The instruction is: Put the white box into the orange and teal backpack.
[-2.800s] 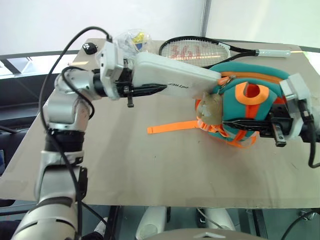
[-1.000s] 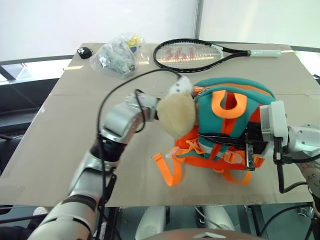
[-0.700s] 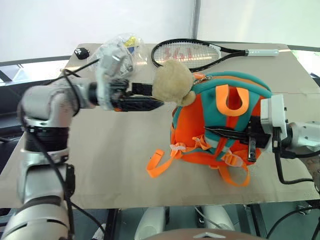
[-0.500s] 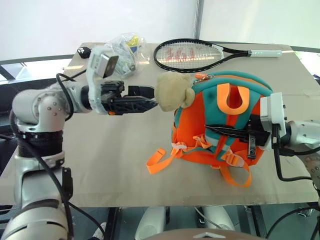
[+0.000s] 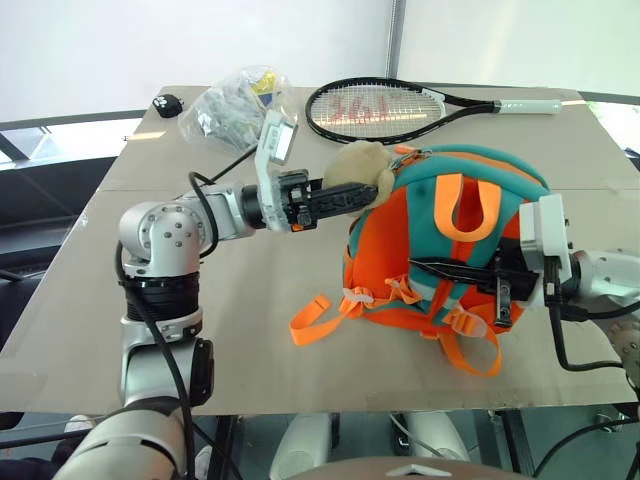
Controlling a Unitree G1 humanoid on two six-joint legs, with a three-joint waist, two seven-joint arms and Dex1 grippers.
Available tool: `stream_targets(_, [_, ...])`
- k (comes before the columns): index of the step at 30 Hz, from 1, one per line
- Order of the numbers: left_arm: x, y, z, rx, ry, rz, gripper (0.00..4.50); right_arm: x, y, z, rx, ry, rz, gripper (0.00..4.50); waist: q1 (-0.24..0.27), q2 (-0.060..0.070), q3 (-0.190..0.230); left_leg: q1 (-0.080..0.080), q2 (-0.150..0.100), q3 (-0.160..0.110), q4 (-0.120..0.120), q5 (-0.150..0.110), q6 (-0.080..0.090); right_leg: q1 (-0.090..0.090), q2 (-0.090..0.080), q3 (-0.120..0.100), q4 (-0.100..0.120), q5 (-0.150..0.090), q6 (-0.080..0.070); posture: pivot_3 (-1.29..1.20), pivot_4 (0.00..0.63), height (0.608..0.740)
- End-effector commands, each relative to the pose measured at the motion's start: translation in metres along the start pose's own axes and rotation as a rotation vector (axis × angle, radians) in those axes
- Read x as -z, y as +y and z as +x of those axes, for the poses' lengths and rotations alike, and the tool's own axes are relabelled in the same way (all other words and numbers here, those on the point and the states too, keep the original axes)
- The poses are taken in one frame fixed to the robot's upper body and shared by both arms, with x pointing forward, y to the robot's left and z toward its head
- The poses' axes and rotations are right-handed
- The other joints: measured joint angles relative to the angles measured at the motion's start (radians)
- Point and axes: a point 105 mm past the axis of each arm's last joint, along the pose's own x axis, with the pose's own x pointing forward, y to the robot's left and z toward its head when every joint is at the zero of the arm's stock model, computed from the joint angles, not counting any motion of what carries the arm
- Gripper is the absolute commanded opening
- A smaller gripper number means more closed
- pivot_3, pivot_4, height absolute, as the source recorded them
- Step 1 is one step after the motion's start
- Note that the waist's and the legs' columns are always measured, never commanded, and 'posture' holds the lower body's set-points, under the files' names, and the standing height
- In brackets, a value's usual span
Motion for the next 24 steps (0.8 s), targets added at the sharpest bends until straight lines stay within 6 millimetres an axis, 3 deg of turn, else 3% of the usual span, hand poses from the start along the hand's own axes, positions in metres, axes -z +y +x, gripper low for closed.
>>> stream_targets(1, [-0.014, -0.012, -0.008, 0.043, -0.062, 0.023, 2.13, -0.017, -0.001, -0.002, 0.040, -0.065, -0.032, 0.00, 0.000, 0.000, 0.000, 0.000, 0.000, 0.000, 0.000, 0.000, 0.000, 0.000, 0.000, 0.000, 0.000, 0.000, 0.000, 0.00, 0.150, 0.740])
stream_targets(5, [-0.025, -0.012, -0.024, 0.049, -0.131, -0.029, 0.76, -0.038, -0.026, -0.006, 0.198, -0.240, 0.025, 0.00, -0.005, 0.000, 0.000, 0.000, 0.000, 0.000, 0.000, 0.000, 0.000, 0.000, 0.000, 0.000, 0.000, 0.000, 0.000, 0.00, 0.150, 0.740])
stream_targets(9, [-0.034, -0.012, -0.042, 0.051, -0.195, -0.112, 0.67, -0.058, -0.056, -0.021, 0.390, -0.448, 0.111, 0.00, -0.004, 0.000, 0.000, 0.000, 0.000, 0.000, 0.000, 0.000, 0.000, -0.001, 0.001, 0.001, 0.001, 0.000, 0.000, 0.00, 0.150, 0.740])
stream_targets(12, [-0.028, -0.014, -0.048, 0.048, -0.217, -0.172, 0.67, -0.058, -0.068, -0.030, 0.499, -0.497, 0.152, 0.00, -0.002, 0.000, 0.000, -0.001, 0.000, 0.000, -0.001, 0.000, 0.000, -0.003, 0.000, 0.001, 0.001, 0.000, 0.000, 0.00, 0.150, 0.740])
stream_targets(16, [-0.003, -0.018, -0.057, -0.005, -0.166, -0.216, 0.67, -0.049, -0.080, -0.037, 0.605, -0.483, 0.164, 0.00, -0.003, 0.000, 0.000, -0.002, -0.001, 0.001, -0.003, 0.000, 0.000, -0.005, -0.002, 0.003, 0.001, 0.000, 0.000, 0.00, 0.150, 0.740])
stream_targets(21, [0.071, 0.006, -0.081, -0.312, -0.035, -0.294, 0.67, -0.041, -0.096, -0.054, 0.749, -0.475, 0.158, 0.00, -0.006, 0.001, -0.001, 0.001, 0.000, 0.003, -0.005, 0.000, -0.001, -0.006, -0.003, 0.007, 0.001, 0.000, 0.000, 0.00, 0.150, 0.740])
stream_targets(24, [0.079, 0.019, -0.091, -0.396, -0.106, -0.328, 0.67, -0.041, -0.099, -0.058, 0.775, -0.466, 0.140, 0.00, 0.010, 0.001, -0.001, 0.001, -0.001, 0.002, -0.006, 0.001, -0.001, -0.005, -0.001, 0.005, 0.001, 0.000, -0.001, 0.00, 0.150, 0.740])
